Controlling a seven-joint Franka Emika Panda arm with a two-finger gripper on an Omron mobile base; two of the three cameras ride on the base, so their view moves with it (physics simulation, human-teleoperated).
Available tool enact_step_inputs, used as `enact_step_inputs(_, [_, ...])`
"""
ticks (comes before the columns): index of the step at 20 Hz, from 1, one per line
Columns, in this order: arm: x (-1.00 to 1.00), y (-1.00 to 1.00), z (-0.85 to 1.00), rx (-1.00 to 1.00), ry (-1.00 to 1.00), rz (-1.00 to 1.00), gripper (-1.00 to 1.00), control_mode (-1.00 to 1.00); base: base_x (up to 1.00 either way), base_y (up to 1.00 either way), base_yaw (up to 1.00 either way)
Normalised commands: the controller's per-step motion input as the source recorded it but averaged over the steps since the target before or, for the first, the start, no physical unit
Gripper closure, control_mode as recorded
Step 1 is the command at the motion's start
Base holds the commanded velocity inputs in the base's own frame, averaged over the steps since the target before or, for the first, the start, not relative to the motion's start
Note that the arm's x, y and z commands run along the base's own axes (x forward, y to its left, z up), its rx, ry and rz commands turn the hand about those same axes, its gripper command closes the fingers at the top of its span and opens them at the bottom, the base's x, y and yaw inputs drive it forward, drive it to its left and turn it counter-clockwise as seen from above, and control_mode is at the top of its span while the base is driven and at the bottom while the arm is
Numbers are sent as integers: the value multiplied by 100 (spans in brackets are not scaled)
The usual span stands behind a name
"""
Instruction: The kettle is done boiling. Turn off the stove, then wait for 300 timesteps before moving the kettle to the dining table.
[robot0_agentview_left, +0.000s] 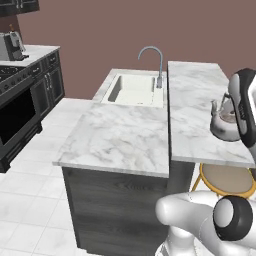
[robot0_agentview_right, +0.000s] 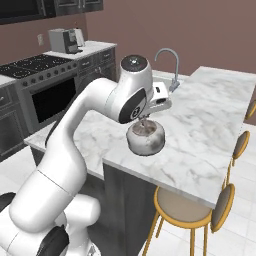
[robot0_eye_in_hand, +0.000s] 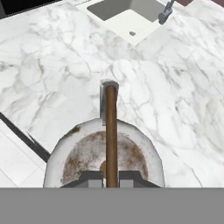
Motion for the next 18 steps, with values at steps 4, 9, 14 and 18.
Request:
enact_step_inputs(4, [23, -5, -11, 1, 0, 0, 100, -100, 0, 0, 0])
enact_step_inputs(9, [22, -6, -14, 0, 0, 0, 100, -100, 0, 0, 0])
enact_step_inputs(14, [17, -6, -15, 0, 0, 0, 100, -100, 0, 0, 0])
enact_step_inputs(18, [17, -9, -15, 0, 0, 0, 100, -100, 0, 0, 0])
